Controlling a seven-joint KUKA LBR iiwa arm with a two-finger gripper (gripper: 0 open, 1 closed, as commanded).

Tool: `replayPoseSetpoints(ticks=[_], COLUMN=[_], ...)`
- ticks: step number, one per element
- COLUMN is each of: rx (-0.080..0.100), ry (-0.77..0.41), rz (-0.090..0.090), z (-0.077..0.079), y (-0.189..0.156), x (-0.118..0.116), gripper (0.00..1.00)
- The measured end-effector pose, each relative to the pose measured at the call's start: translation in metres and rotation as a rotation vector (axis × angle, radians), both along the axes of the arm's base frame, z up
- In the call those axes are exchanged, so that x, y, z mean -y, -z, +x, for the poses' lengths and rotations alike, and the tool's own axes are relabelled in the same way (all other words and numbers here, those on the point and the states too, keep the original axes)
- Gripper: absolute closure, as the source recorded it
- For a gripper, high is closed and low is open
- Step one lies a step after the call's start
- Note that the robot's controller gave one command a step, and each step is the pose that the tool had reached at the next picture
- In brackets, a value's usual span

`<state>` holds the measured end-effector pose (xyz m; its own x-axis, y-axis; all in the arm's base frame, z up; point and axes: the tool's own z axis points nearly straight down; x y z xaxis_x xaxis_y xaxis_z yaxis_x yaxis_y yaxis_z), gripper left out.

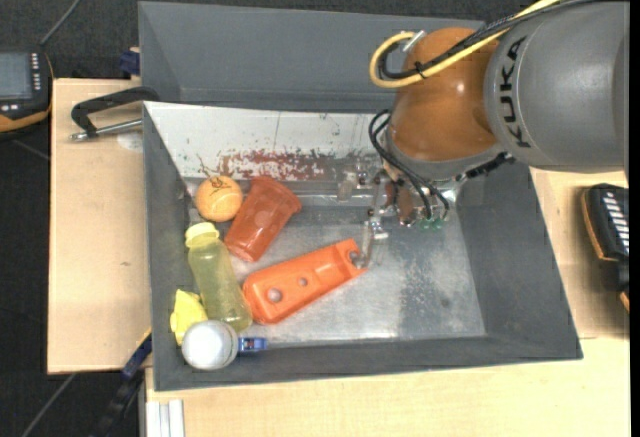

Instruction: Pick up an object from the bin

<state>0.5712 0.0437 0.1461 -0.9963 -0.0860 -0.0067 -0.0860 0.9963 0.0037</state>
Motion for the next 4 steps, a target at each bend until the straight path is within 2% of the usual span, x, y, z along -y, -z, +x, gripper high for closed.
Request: replayPoseSetpoints(ticks=[1, 2, 3, 4], rx=[0.000, 0.007, 0.007, 0.009], ry=[-0.081, -0.352, -0.352, -0.343], rz=[-0.003, -0.001, -0.001, 0.000], z=[-0.027, -0.002, -0.002, -0.002], y=[0.032, 0.075, 0.075, 0.046], x=[-0.017, -0.040, -0.040, -0.039], gripper=[0.00, 1.00, 1.00, 1.00])
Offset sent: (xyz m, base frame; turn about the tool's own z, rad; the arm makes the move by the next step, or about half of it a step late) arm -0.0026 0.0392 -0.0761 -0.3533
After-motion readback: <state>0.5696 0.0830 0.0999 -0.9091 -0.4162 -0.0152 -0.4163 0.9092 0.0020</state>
